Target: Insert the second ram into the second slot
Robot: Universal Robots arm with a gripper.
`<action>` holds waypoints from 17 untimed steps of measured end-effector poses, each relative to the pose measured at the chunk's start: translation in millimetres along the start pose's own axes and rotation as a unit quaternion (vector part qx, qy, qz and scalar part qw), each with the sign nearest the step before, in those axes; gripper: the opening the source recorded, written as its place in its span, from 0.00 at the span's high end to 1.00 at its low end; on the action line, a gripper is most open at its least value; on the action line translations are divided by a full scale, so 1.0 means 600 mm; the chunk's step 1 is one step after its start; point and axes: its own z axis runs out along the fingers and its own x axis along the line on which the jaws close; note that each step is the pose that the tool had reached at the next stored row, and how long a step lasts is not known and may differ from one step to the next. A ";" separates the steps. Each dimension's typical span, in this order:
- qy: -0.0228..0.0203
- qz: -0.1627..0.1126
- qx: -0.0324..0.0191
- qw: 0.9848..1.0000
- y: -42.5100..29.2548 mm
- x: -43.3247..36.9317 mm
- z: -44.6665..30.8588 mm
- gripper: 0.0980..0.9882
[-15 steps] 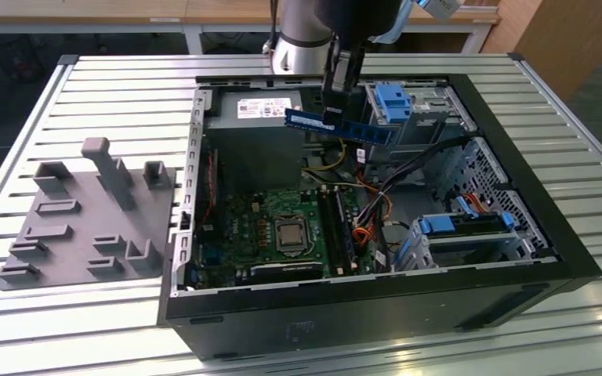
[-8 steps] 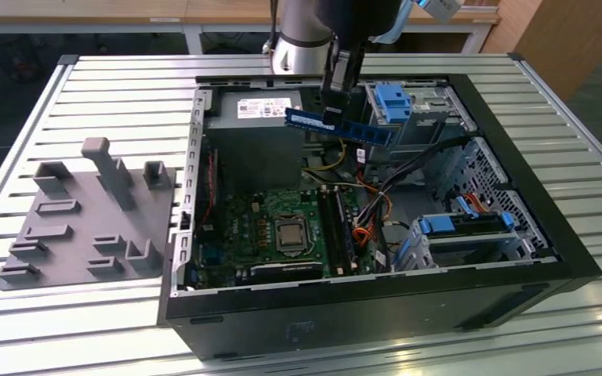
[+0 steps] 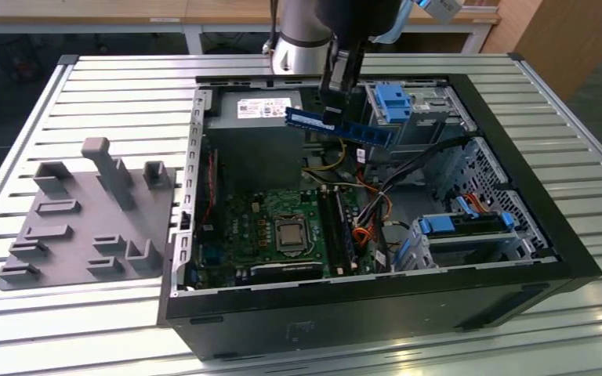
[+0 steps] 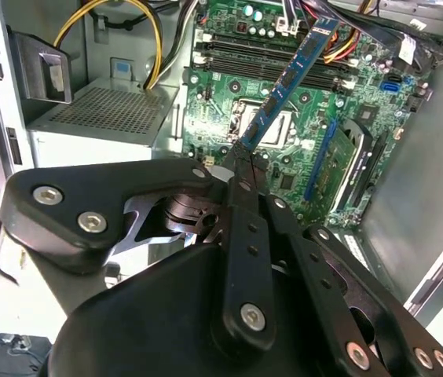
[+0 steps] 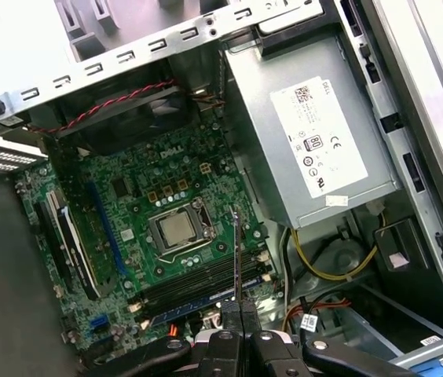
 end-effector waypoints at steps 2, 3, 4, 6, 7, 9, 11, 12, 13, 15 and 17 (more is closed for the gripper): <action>0.000 0.003 0.000 1.000 0.000 0.000 0.000 0.98; 0.000 0.004 0.000 1.000 0.000 0.000 0.000 0.98; 0.000 0.006 0.000 1.000 0.000 0.000 0.000 0.98; 0.000 0.008 0.000 1.000 0.000 0.000 0.000 0.98; 0.000 0.010 0.000 1.000 0.000 0.000 0.000 0.98; 0.000 0.013 0.000 1.000 0.000 0.000 0.000 0.98; -0.001 0.016 0.000 1.000 0.000 0.000 0.000 0.98; -0.001 0.017 0.000 1.000 0.000 0.000 0.000 0.98; -0.001 0.019 0.000 1.000 0.000 0.000 0.000 0.98; -0.001 0.021 0.000 1.000 0.000 0.000 0.000 0.98; -0.001 0.025 0.000 1.000 0.000 0.000 0.000 0.98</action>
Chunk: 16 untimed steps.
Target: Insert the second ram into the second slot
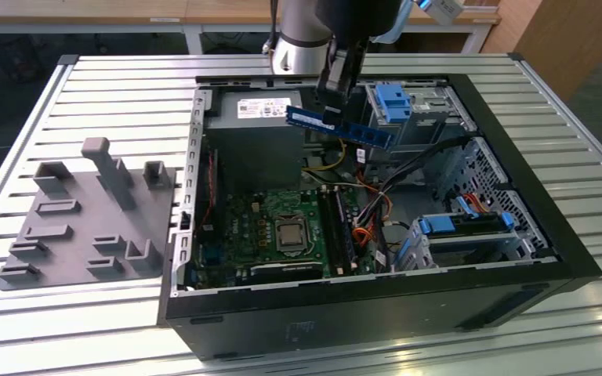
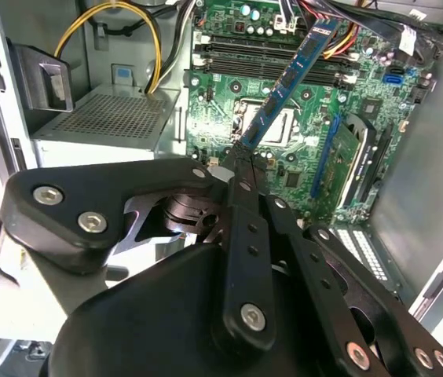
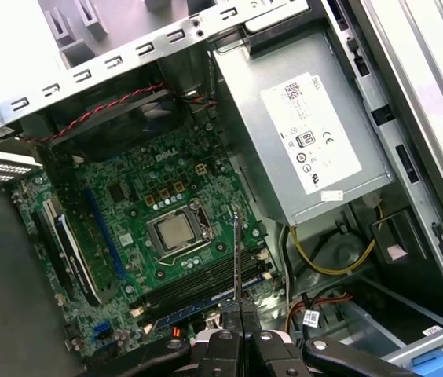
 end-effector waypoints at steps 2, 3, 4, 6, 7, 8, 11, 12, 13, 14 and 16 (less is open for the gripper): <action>0.000 0.003 0.000 1.000 0.000 0.000 0.000 0.98; 0.000 0.005 0.000 1.000 0.000 0.000 0.000 0.98; 0.000 0.006 0.000 1.000 0.000 0.000 0.000 0.98; 0.000 0.009 0.000 1.000 0.000 0.000 0.000 0.98; 0.000 0.011 0.000 1.000 0.000 0.000 0.000 0.98; 0.000 0.012 0.000 1.000 0.000 0.000 0.000 0.98; -0.001 0.017 0.000 1.000 0.000 0.000 0.000 0.98; -0.001 0.018 0.000 1.000 0.000 0.000 0.000 0.98; -0.001 0.020 0.000 1.000 0.000 0.000 0.000 0.98; -0.001 0.021 0.000 1.000 0.000 0.000 0.000 0.98; -0.001 0.024 0.000 1.000 0.000 0.000 0.000 0.98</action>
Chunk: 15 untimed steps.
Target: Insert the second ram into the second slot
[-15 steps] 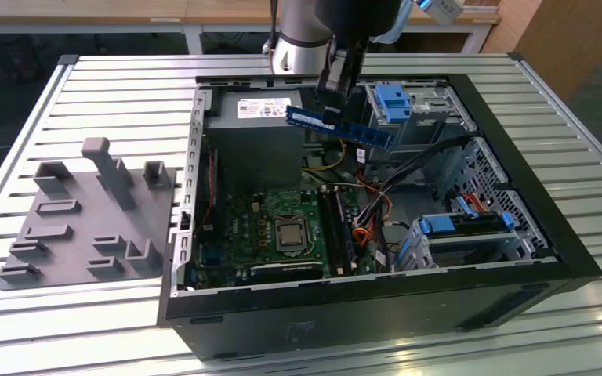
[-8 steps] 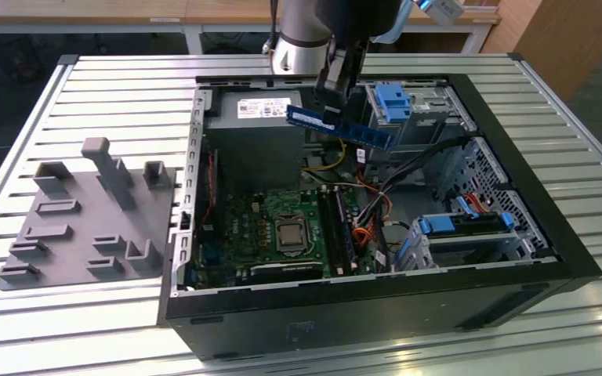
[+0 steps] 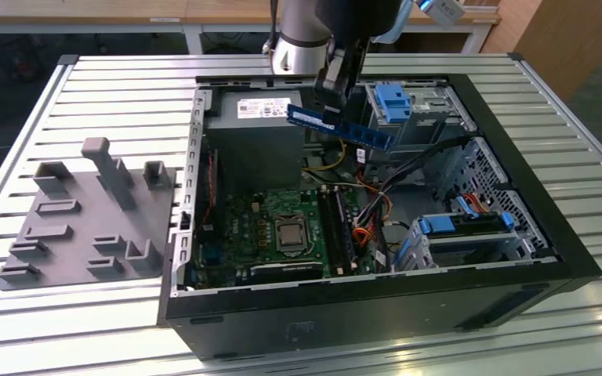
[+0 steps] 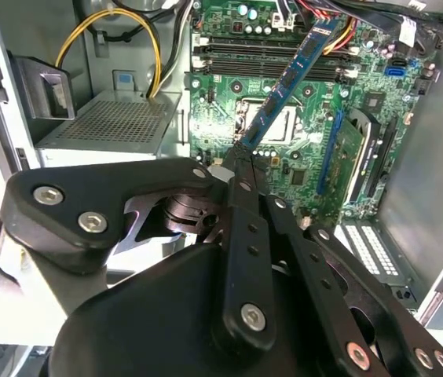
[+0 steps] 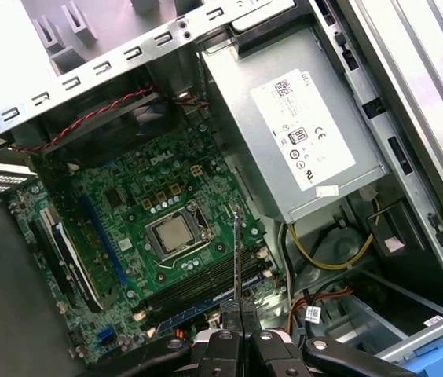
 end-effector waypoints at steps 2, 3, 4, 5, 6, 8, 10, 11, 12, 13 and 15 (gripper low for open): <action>0.000 0.003 0.000 1.000 0.000 0.000 0.000 0.98; 0.000 0.004 0.000 1.000 0.000 0.000 0.000 0.98; 0.000 0.006 0.000 1.000 0.000 0.000 0.000 0.98; 0.000 0.007 0.000 1.000 0.000 0.000 0.000 0.98; 0.000 0.008 0.000 1.000 0.000 0.000 0.000 0.98; 0.000 0.011 0.000 1.000 0.000 0.000 0.000 0.98; -0.001 0.014 0.000 1.000 0.000 0.000 0.000 0.98; -0.001 0.015 0.000 1.000 0.000 0.000 0.000 0.98; -0.001 0.016 0.000 1.000 0.000 0.000 0.000 0.98; -0.001 0.018 0.000 1.000 0.000 0.000 0.000 0.98; -0.001 0.021 0.000 1.000 0.000 0.000 0.000 0.98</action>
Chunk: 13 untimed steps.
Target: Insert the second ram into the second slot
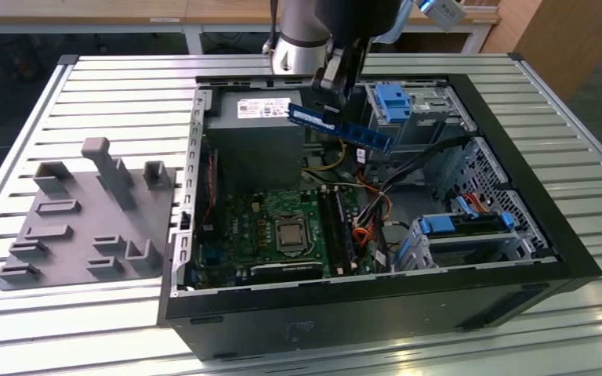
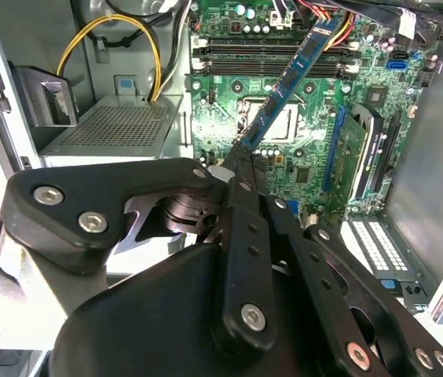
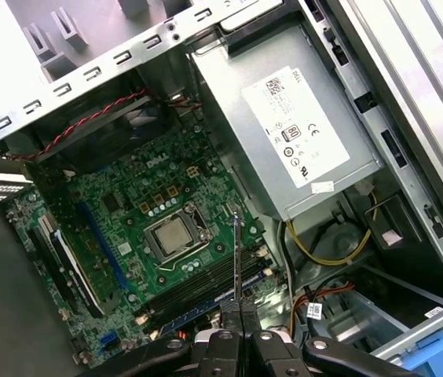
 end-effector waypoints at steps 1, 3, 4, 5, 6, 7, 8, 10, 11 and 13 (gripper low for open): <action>0.000 0.001 0.000 1.000 0.000 0.000 0.000 0.98; 0.000 0.004 0.000 1.000 0.000 0.000 0.000 0.98; 0.000 0.005 0.000 1.000 0.000 0.000 0.000 0.98; 0.000 0.007 0.000 1.000 0.000 0.000 0.000 0.98; 0.000 0.008 0.000 1.000 0.000 0.000 0.000 0.98; 0.000 0.009 0.000 1.000 0.000 0.000 0.000 0.98; 0.000 0.011 0.000 1.000 0.000 0.000 0.000 0.98; -0.001 0.013 0.000 1.000 0.000 0.000 0.000 0.98; -0.001 0.015 0.000 1.000 0.000 0.000 0.000 0.98; -0.001 0.017 0.000 1.000 0.000 0.000 0.000 0.98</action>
